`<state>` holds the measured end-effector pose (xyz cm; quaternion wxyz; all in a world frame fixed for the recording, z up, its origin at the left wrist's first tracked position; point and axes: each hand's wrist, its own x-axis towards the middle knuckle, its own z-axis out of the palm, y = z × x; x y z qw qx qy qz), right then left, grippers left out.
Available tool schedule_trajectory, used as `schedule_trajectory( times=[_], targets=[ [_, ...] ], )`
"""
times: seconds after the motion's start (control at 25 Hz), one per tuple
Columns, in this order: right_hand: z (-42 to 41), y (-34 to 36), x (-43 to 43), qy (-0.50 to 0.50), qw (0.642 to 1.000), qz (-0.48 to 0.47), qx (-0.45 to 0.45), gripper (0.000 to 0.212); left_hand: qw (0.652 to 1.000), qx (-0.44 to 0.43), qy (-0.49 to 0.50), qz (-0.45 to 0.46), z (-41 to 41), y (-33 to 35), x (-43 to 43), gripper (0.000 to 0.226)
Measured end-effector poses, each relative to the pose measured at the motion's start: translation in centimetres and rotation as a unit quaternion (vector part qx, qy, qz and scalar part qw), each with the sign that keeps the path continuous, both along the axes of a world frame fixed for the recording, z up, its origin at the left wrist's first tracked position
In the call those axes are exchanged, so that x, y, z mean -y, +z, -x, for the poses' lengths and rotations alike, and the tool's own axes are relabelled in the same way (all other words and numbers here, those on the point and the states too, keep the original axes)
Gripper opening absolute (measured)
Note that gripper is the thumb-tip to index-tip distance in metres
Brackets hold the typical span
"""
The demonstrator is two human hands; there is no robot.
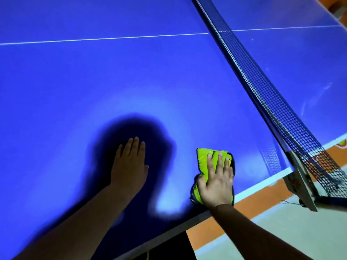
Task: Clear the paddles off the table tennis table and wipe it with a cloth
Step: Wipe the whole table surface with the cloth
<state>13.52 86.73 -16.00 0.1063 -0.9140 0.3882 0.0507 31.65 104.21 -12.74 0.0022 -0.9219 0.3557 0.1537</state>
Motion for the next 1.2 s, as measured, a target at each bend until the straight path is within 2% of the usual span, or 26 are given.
schedule_trajectory(
  times=[0.08, 0.16, 0.28, 0.52, 0.76, 0.96, 1.08, 1.2],
  targets=[
    [-2.8, 0.4, -3.4, -0.136, 0.990, -0.020, -0.011, 0.076, 1.000, -0.008, 0.015, 0.008, -0.8, 0.1, -1.4, 0.076],
    [-7.4, 1.1, -4.9, -0.246, 0.966, -0.070, -0.037, 0.078, 0.999, -0.012, 0.039, 0.016, -2.4, 0.2, -2.6, 0.079],
    [-14.7, 1.1, -4.2, -0.295, 0.952, -0.075, -0.022, 0.082, 0.997, 0.000, 0.073, 0.018, -6.1, 0.0, -3.4, 0.082],
    [-29.0, -0.1, 0.3, -0.271, 0.961, -0.054, 0.014, 0.082, 0.991, 0.021, 0.130, -0.007, -15.7, -1.1, -1.2, 0.095],
    [-40.7, -0.9, 6.2, -0.204, 0.979, -0.020, 0.023, 0.080, 0.985, 0.010, 0.169, -0.044, -27.8, -1.3, 2.9, 0.112],
    [-49.2, -1.2, 10.4, -0.141, 0.990, 0.007, 0.025, 0.078, 0.980, -0.068, 0.151, -0.109, -33.2, -2.4, 4.4, 0.143],
    [-53.3, -1.4, 11.8, -0.080, 0.996, 0.020, 0.028, 0.077, 0.968, -0.158, 0.157, -0.115, -34.1, -3.1, 4.5, 0.147],
    [-55.5, -1.9, 12.3, -0.005, 0.999, 0.034, 0.025, 0.073, 0.962, -0.192, 0.161, -0.108, -34.7, -3.6, 4.4, 0.147]
  ],
)
